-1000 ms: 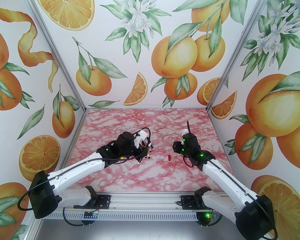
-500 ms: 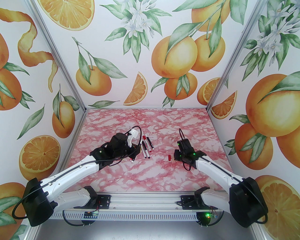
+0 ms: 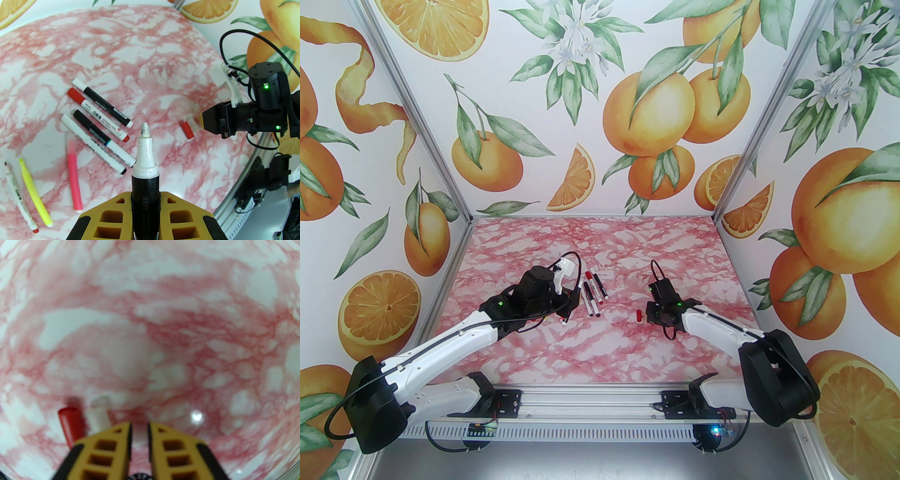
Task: Open the pen caps
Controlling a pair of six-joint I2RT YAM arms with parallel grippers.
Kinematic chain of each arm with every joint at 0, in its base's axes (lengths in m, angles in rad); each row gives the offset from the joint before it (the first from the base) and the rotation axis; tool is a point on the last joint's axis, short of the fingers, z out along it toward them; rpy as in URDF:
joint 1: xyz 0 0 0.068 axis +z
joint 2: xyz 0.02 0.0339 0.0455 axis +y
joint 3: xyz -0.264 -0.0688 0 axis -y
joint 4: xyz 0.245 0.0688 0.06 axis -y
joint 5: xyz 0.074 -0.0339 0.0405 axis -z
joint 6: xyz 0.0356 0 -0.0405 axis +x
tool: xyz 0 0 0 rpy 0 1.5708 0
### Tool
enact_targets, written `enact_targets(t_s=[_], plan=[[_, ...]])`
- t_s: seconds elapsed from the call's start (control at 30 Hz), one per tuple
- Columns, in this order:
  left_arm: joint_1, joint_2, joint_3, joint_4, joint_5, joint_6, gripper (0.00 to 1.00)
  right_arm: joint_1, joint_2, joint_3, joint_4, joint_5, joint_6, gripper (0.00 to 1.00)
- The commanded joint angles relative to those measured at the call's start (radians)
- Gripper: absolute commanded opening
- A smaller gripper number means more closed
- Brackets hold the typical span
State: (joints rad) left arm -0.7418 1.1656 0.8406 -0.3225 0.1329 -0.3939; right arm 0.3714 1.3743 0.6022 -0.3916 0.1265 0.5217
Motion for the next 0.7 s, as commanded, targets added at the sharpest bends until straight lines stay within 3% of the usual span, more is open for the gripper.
enact_targets(t_s=[0.0, 0.43, 0.67], plan=[[0.003, -0.011, -0.010, -0.004, 0.014, -0.008, 0.01, 0.000, 0.019, 0.033, 0.025, 0.034, -0.005, 0.19], [0.004, -0.017, -0.020, -0.001, 0.017, -0.023, 0.01, -0.002, 0.057, 0.050, 0.044, 0.024, -0.021, 0.26], [0.004, -0.028, -0.022, -0.009, 0.018, -0.023, 0.01, -0.003, 0.041, 0.047, 0.042, 0.033, -0.022, 0.34]])
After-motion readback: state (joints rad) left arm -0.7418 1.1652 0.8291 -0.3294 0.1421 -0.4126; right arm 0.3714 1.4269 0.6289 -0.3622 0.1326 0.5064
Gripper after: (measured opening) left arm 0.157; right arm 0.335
